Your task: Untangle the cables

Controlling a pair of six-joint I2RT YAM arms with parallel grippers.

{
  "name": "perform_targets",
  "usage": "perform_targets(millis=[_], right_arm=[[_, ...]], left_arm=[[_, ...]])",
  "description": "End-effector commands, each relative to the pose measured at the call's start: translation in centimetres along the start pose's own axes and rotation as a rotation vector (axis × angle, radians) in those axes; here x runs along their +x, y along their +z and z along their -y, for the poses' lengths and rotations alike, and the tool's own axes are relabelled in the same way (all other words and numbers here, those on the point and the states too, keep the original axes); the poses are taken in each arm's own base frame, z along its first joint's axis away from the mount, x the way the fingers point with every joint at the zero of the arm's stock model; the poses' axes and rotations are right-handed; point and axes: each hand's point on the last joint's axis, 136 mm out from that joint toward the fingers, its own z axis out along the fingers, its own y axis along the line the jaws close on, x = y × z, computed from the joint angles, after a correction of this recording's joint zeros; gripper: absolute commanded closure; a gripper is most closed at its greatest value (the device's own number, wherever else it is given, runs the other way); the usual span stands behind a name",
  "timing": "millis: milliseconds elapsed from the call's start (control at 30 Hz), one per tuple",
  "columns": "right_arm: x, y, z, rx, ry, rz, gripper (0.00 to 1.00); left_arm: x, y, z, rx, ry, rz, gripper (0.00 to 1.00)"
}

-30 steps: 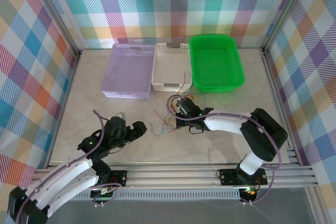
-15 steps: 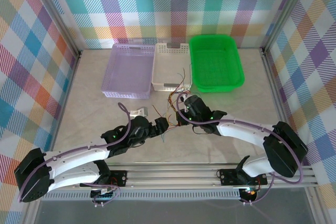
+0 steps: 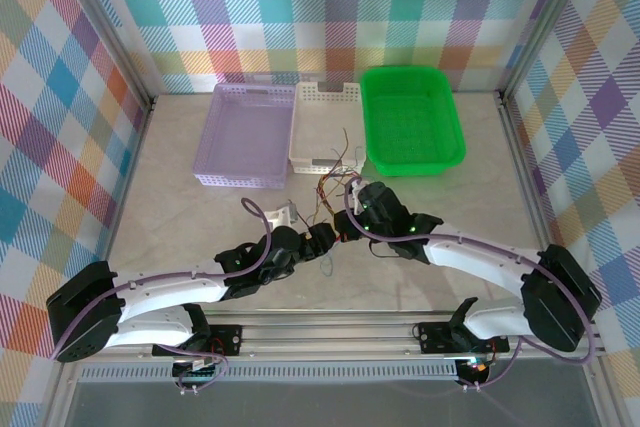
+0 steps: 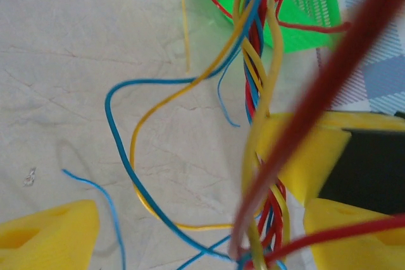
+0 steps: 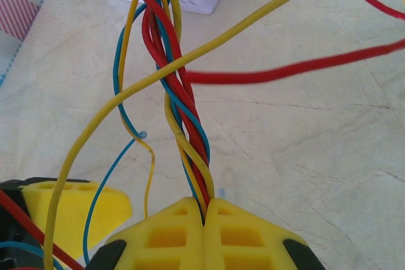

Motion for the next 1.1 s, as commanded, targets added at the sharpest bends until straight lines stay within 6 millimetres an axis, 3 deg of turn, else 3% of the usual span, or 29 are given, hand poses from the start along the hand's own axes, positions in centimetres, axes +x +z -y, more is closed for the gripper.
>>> perform_targets(millis=[0,167,433,600,700,867,1067], right_arm=[[-0.5,-0.9,-1.6,-0.071,0.011,0.026,1.0],[-0.3,-1.1,-2.5,-0.111,0.016,0.016,1.0],[0.1,-1.2,-2.9,-0.122,0.024,0.009,1.0],[0.3,-1.4,-3.4,-0.155,0.046,0.011,1.0],[0.4,-1.4,-3.7,-0.167,0.055,0.007,1.0],[-0.1,-2.0,-4.3,-0.183,0.069,0.016,1.0],[-0.9,-3.0,-5.1,-0.214,0.079,0.034,1.0]], left_arm=[[-2.1,-0.6,1.8,0.044,-0.021,0.093,0.22],[-2.7,-0.5,2.0,0.041,-0.032,0.13,0.34],[-4.1,-1.4,1.4,0.008,-0.042,0.197,0.67],[-4.6,-2.0,0.8,0.001,-0.049,0.223,0.76],[-4.5,-2.2,0.4,0.008,-0.066,0.227,0.73],[-3.5,-2.0,0.0,0.01,-0.057,0.183,0.44],[-2.9,-1.9,-1.2,-0.007,-0.07,0.176,0.4]])
